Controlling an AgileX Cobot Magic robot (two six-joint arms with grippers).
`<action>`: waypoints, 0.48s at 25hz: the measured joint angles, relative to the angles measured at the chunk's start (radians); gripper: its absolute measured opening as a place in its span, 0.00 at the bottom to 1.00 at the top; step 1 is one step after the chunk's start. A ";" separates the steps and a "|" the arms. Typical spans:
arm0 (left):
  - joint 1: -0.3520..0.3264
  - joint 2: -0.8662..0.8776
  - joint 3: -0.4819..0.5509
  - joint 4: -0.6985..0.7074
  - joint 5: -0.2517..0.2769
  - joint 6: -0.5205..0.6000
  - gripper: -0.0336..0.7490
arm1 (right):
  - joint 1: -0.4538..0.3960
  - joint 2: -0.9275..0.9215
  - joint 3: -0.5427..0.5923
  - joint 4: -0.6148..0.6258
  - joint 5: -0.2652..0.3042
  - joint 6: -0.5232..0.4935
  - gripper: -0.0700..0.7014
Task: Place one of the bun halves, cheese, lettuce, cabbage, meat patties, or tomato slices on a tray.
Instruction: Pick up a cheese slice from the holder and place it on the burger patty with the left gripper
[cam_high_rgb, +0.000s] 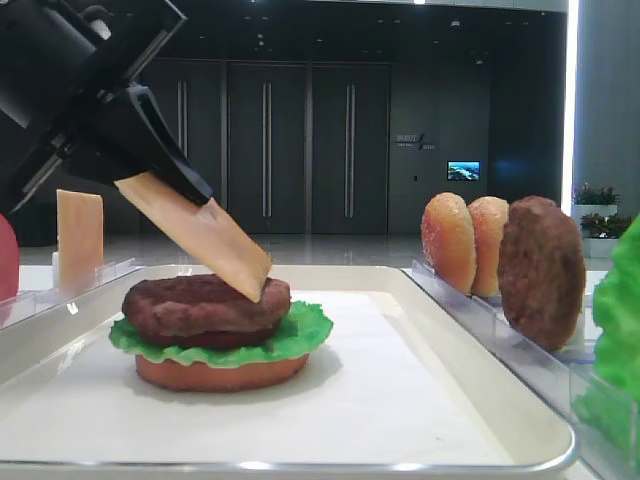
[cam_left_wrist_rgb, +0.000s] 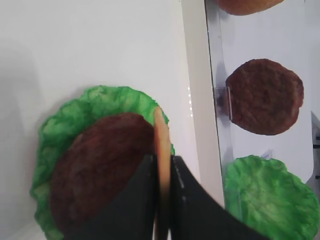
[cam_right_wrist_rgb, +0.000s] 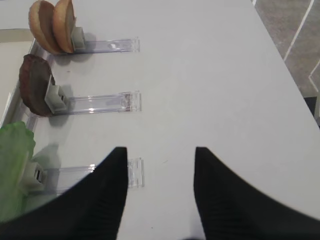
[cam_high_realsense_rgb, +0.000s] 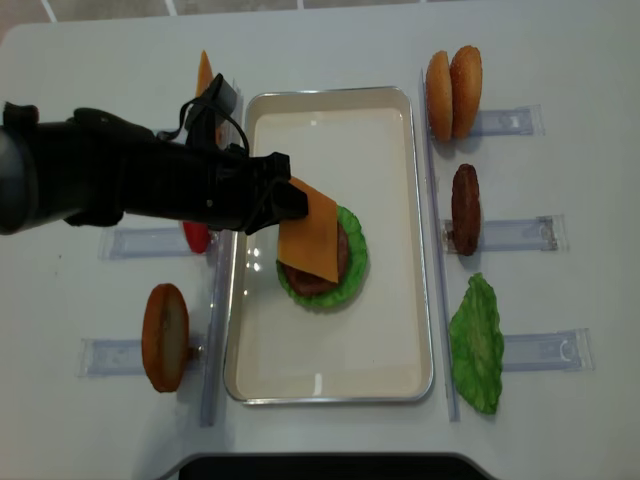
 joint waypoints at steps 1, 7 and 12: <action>0.000 0.000 0.000 0.006 0.000 0.000 0.09 | 0.000 0.000 0.000 0.000 0.000 0.000 0.48; 0.000 0.000 0.000 0.063 0.007 -0.004 0.38 | 0.000 0.000 0.000 0.000 0.000 0.000 0.48; 0.000 0.000 0.000 0.139 0.015 -0.059 0.65 | 0.000 0.000 0.000 0.000 0.000 0.000 0.48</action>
